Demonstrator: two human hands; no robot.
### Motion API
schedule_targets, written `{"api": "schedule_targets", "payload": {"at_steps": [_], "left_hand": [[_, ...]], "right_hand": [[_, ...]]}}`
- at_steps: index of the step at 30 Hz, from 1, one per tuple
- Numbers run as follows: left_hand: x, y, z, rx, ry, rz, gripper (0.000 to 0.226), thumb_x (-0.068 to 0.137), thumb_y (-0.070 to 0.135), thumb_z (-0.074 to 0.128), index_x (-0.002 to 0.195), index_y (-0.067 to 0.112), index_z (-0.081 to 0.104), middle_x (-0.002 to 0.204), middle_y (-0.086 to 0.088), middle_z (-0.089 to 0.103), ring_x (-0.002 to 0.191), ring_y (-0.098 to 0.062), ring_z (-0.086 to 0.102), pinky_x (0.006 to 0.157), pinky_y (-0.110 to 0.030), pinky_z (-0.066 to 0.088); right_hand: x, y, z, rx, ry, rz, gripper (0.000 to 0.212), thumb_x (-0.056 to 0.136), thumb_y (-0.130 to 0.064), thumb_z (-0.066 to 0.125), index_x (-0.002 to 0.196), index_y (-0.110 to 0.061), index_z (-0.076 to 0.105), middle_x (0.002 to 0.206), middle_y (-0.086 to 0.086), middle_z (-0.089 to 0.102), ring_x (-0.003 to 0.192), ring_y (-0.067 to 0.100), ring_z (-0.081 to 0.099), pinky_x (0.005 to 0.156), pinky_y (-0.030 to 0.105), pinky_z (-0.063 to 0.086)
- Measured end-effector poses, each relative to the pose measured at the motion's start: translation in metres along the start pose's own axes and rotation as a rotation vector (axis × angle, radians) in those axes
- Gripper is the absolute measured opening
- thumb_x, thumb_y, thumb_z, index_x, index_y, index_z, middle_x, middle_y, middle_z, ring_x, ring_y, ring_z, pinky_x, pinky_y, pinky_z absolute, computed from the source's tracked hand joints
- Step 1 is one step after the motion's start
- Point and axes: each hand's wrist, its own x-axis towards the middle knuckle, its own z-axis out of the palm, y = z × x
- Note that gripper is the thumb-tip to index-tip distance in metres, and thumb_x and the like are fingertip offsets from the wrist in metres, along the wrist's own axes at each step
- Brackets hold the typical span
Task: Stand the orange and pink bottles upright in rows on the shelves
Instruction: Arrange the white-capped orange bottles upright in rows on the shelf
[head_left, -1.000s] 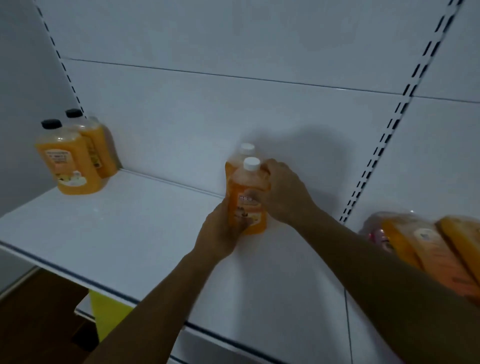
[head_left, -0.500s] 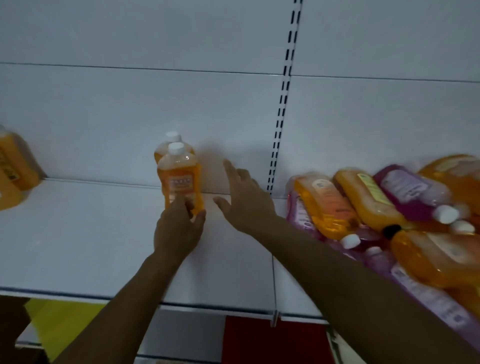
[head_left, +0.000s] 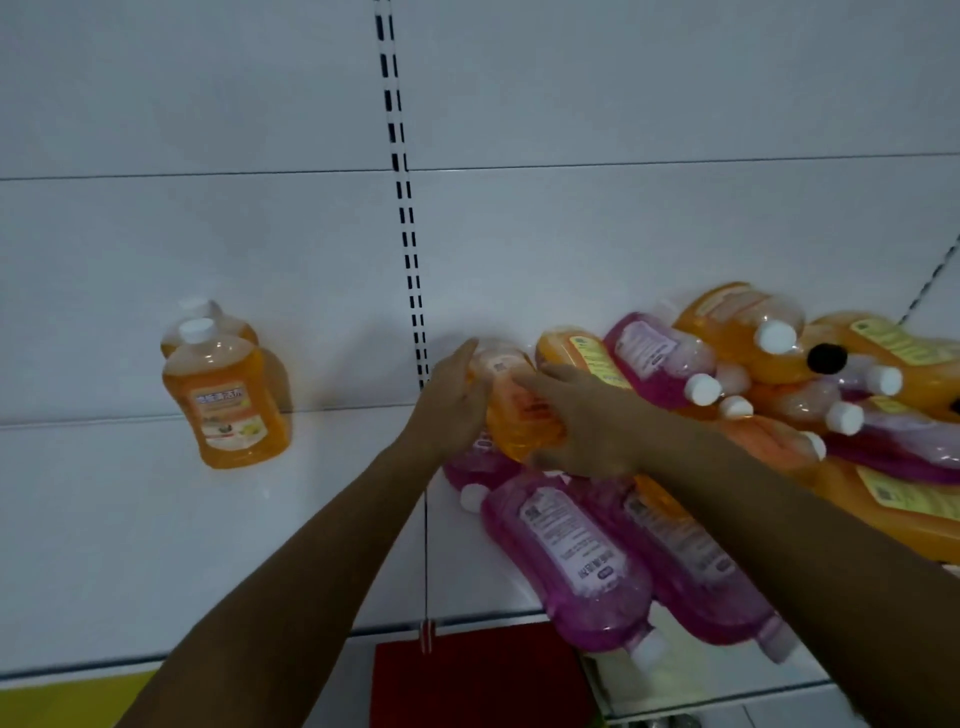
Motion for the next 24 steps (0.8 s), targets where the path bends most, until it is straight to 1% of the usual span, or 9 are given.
{"api": "schedule_targets", "payload": {"at_steps": [3, 5, 6, 9, 12, 16, 19, 21, 24], "left_hand": [[0.016, -0.006, 0.005, 0.002, -0.047, -0.019, 0.049, 0.103, 0.038, 0.035, 0.15, 0.023, 0.03, 0.151, -0.009, 0.037, 0.136, -0.024, 0.039, 0.11, -0.032, 0.029], [0.023, -0.009, 0.006, -0.015, -0.067, -0.022, 0.054, 0.099, 0.044, 0.034, 0.149, 0.025, 0.033, 0.149, -0.008, 0.041, 0.133, -0.024, 0.043, 0.11, -0.039, 0.035], [0.023, -0.008, 0.007, -0.037, -0.072, -0.026, 0.053, 0.1, 0.044, 0.034, 0.149, 0.024, 0.034, 0.148, -0.008, 0.041, 0.13, -0.021, 0.045, 0.106, -0.036, 0.039], [0.027, -0.011, 0.013, -0.104, -0.05, -0.03, 0.045, 0.103, 0.033, 0.036, 0.148, 0.024, 0.037, 0.147, -0.009, 0.041, 0.121, -0.018, 0.05, 0.089, -0.026, 0.045], [0.027, -0.007, 0.011, -0.172, 0.003, -0.071, 0.042, 0.102, 0.028, 0.038, 0.144, 0.024, 0.043, 0.144, -0.007, 0.044, 0.117, -0.019, 0.053, 0.086, -0.026, 0.05], [0.023, 0.002, -0.006, -0.219, 0.013, -0.047, 0.036, 0.103, 0.02, 0.038, 0.134, 0.017, 0.054, 0.137, -0.006, 0.053, 0.115, -0.02, 0.056, 0.093, -0.037, 0.054], [0.018, 0.002, -0.024, -0.139, 0.0, -0.017, 0.04, 0.099, 0.031, 0.04, 0.133, 0.017, 0.055, 0.137, -0.006, 0.053, 0.12, -0.022, 0.053, 0.096, -0.046, 0.051], [0.015, 0.0, -0.037, -0.196, 0.026, -0.045, 0.043, 0.095, 0.034, 0.041, 0.131, 0.018, 0.056, 0.133, -0.007, 0.055, 0.115, -0.024, 0.057, 0.091, -0.048, 0.054], [0.008, -0.006, -0.053, -0.313, 0.09, -0.09, 0.032, 0.101, 0.022, 0.043, 0.13, 0.018, 0.058, 0.131, -0.008, 0.054, 0.105, -0.023, 0.061, 0.079, -0.047, 0.059]], "right_hand": [[-0.004, 0.012, 0.0, -0.138, -0.12, -0.066, 0.101, 0.079, -0.042, 0.072, 0.151, -0.038, 0.0, 0.159, 0.001, 0.011, 0.144, 0.031, 0.018, 0.113, 0.047, 0.026], [-0.005, 0.016, 0.003, -0.287, -0.13, -0.076, 0.112, 0.076, -0.039, 0.076, 0.151, -0.039, -0.007, 0.162, 0.001, -0.004, 0.148, 0.029, 0.004, 0.117, 0.049, 0.014], [-0.005, 0.016, 0.007, -0.347, -0.107, -0.086, 0.113, 0.077, -0.037, 0.076, 0.151, -0.038, -0.009, 0.162, 0.001, -0.007, 0.148, 0.027, 0.001, 0.118, 0.048, 0.011], [-0.005, 0.015, 0.016, -0.427, -0.009, -0.114, 0.099, 0.088, -0.035, 0.066, 0.152, -0.035, -0.009, 0.162, 0.001, -0.005, 0.148, 0.025, 0.008, 0.117, 0.042, 0.014], [-0.002, 0.018, 0.021, -0.462, 0.053, -0.16, 0.088, 0.093, -0.043, 0.057, 0.152, -0.033, -0.008, 0.163, 0.003, 0.002, 0.147, 0.024, 0.018, 0.118, 0.042, 0.014], [0.001, 0.017, 0.016, -0.415, 0.089, -0.189, 0.076, 0.097, -0.049, 0.046, 0.149, -0.043, -0.009, 0.163, -0.004, 0.001, 0.147, 0.024, 0.016, 0.116, 0.045, 0.022], [0.005, 0.009, 0.016, -0.42, 0.061, -0.234, 0.081, 0.098, -0.048, 0.045, 0.143, -0.049, -0.022, 0.161, -0.007, -0.011, 0.145, 0.026, 0.024, 0.108, 0.048, 0.035], [0.009, 0.005, 0.018, -0.415, 0.053, -0.248, 0.09, 0.098, -0.038, 0.052, 0.141, -0.049, -0.026, 0.16, -0.007, -0.017, 0.136, 0.028, 0.04, 0.095, 0.047, 0.047], [0.018, -0.001, 0.022, -0.364, 0.045, -0.291, 0.109, 0.092, -0.017, 0.062, 0.139, -0.049, -0.031, 0.154, -0.011, -0.031, 0.128, 0.03, 0.049, 0.083, 0.04, 0.053]]}}
